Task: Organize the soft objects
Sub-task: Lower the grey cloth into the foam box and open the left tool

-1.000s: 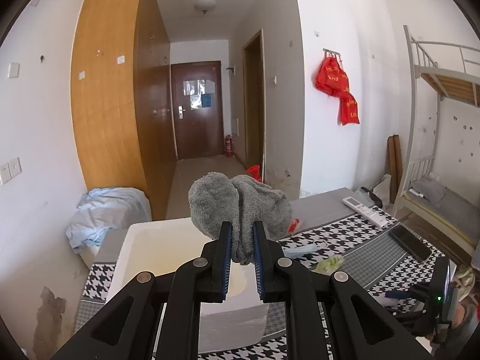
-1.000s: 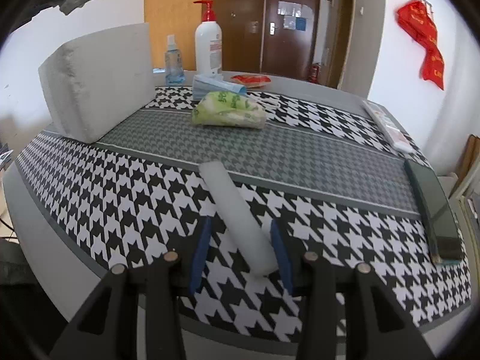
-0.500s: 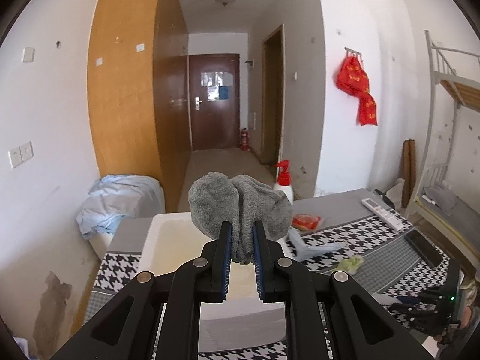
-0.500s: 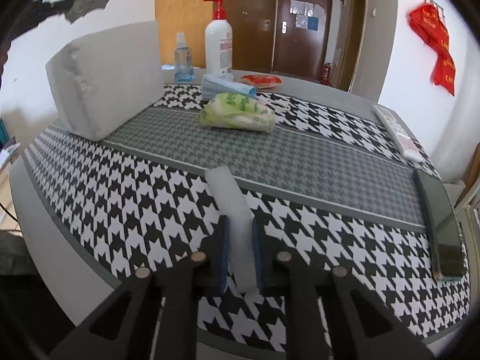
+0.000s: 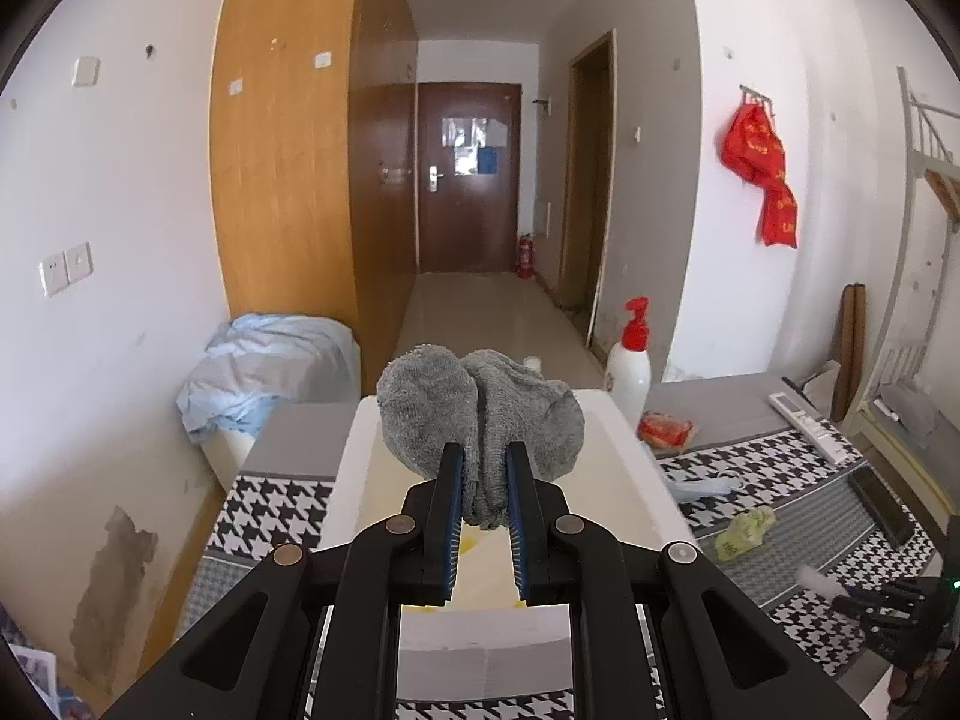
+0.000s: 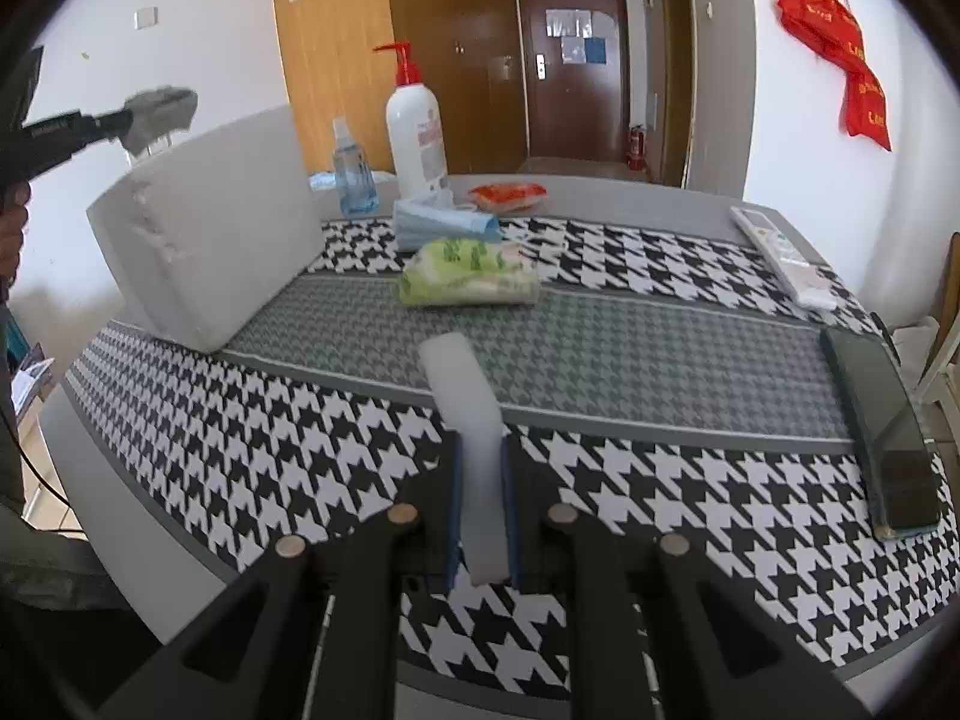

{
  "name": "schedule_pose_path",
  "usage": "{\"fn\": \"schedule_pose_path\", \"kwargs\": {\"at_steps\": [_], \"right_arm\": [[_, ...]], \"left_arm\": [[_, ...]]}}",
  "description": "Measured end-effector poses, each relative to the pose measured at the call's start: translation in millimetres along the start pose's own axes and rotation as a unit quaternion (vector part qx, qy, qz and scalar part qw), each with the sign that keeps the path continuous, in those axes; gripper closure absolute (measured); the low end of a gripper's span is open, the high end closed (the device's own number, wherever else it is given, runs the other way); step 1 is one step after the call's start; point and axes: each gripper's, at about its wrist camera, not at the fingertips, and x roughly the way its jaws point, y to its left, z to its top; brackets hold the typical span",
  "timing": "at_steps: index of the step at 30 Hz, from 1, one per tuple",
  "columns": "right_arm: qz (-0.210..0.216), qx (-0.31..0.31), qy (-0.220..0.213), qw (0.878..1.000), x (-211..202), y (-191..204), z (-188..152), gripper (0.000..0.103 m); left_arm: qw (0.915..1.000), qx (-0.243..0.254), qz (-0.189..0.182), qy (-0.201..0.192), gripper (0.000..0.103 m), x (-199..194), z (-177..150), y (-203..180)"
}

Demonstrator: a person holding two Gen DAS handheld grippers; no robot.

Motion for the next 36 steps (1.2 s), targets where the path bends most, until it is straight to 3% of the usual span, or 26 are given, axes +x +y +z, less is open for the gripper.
{"fn": "schedule_pose_path", "kwargs": {"at_steps": [12, 15, 18, 23, 26, 31, 36], "right_arm": [[-0.004, 0.024, -0.031, 0.999, -21, 8, 17, 0.088], [-0.006, 0.041, -0.04, 0.998, -25, 8, 24, 0.088], [-0.006, 0.048, -0.053, 0.997, -31, 11, 31, 0.088], [0.002, 0.043, -0.08, 0.996, -42, 26, 46, 0.088], [0.005, 0.035, -0.094, 0.995, -46, 35, 56, 0.088], [0.017, 0.03, -0.112, 0.993, -49, 45, 73, 0.088], [0.026, 0.02, -0.122, 0.992, -50, 56, 87, 0.088]], "left_arm": [[0.9996, 0.001, -0.003, 0.027, 0.088, 21, -6, 7], [0.9993, -0.001, -0.009, 0.035, 0.084, 26, -8, 11], [0.9992, -0.001, -0.01, 0.04, 0.071, 28, -9, 13], [0.9994, -0.004, -0.014, 0.03, 0.031, 25, -11, 16], [0.9998, -0.004, -0.011, 0.015, 0.015, 19, -12, 17], [0.9998, -0.009, -0.019, -0.001, 0.006, 9, -13, 20], [0.9998, -0.004, -0.003, -0.021, 0.001, -4, -15, 22]]}}
